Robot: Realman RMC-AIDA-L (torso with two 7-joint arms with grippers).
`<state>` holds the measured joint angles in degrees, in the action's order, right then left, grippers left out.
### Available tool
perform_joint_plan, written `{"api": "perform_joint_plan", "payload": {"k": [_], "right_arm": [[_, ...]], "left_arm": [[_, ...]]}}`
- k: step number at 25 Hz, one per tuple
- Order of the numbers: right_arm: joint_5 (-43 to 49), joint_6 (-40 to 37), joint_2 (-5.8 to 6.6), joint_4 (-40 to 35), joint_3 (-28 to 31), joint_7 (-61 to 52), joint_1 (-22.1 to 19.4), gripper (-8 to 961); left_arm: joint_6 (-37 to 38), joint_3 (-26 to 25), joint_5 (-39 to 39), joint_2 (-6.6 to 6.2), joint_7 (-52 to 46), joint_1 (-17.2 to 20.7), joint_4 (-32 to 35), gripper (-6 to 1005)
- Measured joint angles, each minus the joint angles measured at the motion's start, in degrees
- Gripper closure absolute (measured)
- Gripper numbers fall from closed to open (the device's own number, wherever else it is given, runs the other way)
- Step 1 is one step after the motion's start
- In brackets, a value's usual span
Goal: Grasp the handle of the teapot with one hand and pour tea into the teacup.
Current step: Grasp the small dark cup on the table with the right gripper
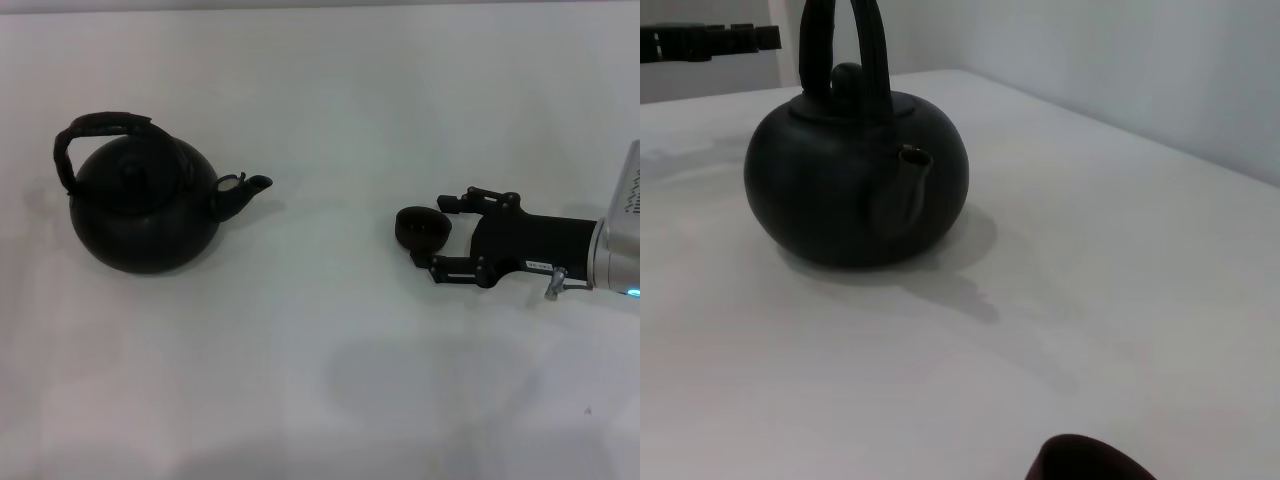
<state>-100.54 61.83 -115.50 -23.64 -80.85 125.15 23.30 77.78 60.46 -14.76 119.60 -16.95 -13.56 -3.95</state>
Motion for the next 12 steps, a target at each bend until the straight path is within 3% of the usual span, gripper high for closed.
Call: {"api": "perform_joint_plan", "payload": {"k": [12], "right_arm": [[-0.1, 1.0, -0.05, -0.3, -0.9, -0.2, 0.2, 90]], "left_arm": [[0.0, 0.0, -0.4, -0.06, 0.2, -0.1, 0.0, 288]]}}
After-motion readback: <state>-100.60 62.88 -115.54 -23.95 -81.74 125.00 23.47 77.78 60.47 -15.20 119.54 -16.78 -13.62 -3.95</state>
